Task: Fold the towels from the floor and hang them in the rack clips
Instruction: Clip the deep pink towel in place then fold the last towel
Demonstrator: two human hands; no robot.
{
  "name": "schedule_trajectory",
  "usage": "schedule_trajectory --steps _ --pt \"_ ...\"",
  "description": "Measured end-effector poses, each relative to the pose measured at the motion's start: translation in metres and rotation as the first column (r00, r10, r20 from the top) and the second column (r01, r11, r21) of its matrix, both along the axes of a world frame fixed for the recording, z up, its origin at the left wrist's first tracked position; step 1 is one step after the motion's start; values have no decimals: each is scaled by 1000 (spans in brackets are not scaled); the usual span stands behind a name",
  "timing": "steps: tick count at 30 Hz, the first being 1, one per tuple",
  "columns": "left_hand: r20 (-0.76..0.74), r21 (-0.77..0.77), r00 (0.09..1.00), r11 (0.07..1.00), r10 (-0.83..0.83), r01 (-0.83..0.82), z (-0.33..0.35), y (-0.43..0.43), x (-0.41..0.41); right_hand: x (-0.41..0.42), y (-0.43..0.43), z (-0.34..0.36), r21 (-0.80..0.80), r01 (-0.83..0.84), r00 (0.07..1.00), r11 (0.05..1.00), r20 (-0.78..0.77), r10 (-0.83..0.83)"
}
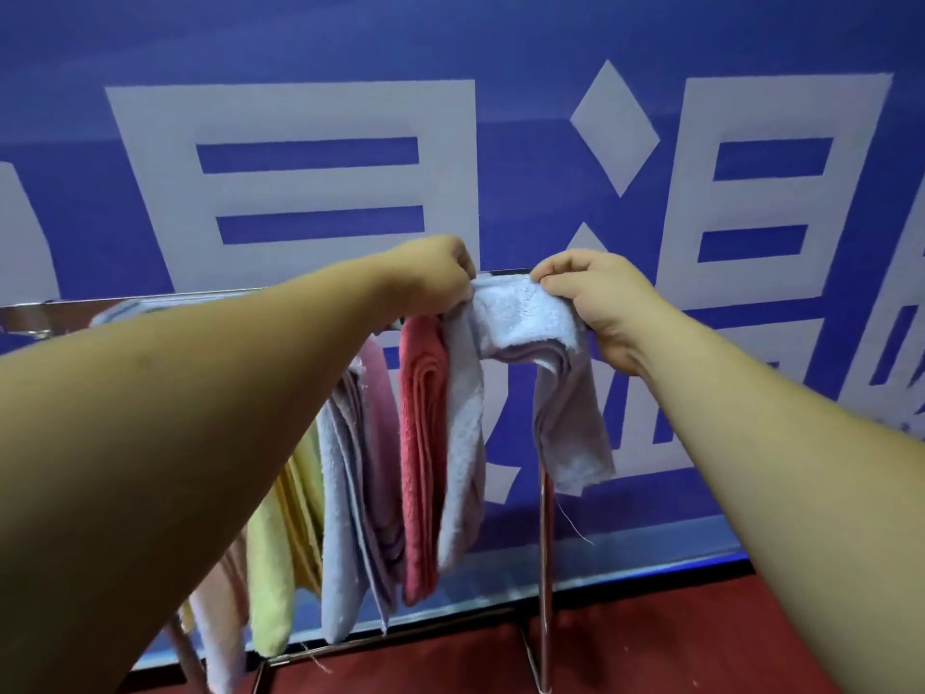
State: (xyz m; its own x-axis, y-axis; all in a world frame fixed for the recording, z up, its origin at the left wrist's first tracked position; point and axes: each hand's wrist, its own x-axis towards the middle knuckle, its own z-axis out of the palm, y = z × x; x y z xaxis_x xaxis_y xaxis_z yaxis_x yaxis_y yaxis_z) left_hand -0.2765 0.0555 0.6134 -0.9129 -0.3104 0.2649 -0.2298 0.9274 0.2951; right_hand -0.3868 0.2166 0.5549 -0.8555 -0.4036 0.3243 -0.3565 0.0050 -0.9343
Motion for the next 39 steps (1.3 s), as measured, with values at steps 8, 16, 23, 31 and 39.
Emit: schedule_trajectory --steps 8,16,23,31,39 --pt "-41 -50 996 995 85 -87 -28 -22 -28 -14 -20 -32 1 3 990 1000 139 -3" --pt "-181 -247 983 966 28 -73 -37 -24 -17 -2 -25 -40 74 7 978 997 208 -23" --pt "-150 -537 986 844 -79 -14 -73 13 21 8 -18 -42 119 -40 972 992 233 11" --pt "-200 -540 978 839 -55 -64 -71 17 3 5 -14 -42 145 -34 980 989 198 4" --pt "-149 -547 983 837 -107 8 -70 9 -1 -1 -17 -71 153 -17 978 988 207 -15"
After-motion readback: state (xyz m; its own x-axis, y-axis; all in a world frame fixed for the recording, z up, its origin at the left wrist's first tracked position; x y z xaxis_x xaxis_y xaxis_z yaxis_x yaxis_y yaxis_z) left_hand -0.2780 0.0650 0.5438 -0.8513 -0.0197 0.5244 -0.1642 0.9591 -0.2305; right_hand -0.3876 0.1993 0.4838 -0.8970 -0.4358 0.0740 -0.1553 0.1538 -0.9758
